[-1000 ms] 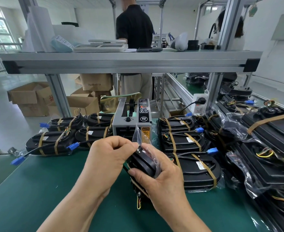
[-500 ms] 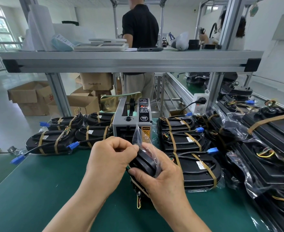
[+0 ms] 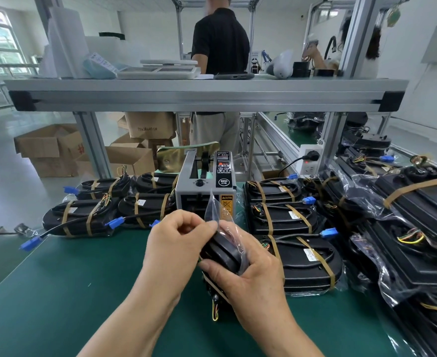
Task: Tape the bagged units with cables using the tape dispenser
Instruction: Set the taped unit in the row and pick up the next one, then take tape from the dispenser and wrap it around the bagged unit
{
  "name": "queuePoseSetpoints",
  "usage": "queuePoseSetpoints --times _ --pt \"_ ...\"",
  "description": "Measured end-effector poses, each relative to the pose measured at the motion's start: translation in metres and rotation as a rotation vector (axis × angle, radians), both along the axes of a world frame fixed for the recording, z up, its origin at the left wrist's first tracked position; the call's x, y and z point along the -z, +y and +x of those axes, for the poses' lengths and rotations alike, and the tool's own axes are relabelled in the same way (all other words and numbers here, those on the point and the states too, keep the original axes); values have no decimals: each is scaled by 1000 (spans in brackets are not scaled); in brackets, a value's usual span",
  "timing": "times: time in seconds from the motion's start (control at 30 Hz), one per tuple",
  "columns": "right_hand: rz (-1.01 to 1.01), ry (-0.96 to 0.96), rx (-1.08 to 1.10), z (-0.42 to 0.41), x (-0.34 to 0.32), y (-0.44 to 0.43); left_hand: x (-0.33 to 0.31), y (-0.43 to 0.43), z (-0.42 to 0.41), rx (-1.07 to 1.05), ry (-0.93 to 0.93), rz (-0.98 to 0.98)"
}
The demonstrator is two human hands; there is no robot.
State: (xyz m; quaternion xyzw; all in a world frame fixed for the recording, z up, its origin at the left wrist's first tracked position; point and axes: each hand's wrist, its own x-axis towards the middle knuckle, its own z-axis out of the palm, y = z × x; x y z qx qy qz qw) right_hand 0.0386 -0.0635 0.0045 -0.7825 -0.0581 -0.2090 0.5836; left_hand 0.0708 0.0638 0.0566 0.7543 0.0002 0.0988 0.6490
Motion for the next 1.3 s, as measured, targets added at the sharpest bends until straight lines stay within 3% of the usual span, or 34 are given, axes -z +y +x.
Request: queuePoseSetpoints --times 0.23,0.37,0.5,0.63,0.8,0.93,1.03,1.13,1.23,1.3 --pt "3 1 -22 0 -1 -1 2 -3 -3 26 -5 -75" --pt "40 33 -96 -2 -9 -2 10 -1 -16 62 -23 133" --pt "204 53 -204 -8 -15 -15 17 25 -17 117 -68 176" --pt "440 27 -255 -16 -4 -29 14 47 -6 341 -54 410" --pt "489 100 -410 -23 3 -45 5 44 -2 437 -89 528" --pt "310 230 -509 -23 -12 -81 -10 39 -9 431 -248 735" --pt "187 319 -510 -19 -20 -97 -22 24 -16 401 -518 1115" --pt "85 373 -535 -17 -21 -94 -30 4 -19 369 -556 1450" --pt "13 400 -529 -21 -10 -88 -22 -9 -27 404 -536 1518" --pt "-4 383 -509 -25 1 -85 -10 -6 -30 370 -673 1388"
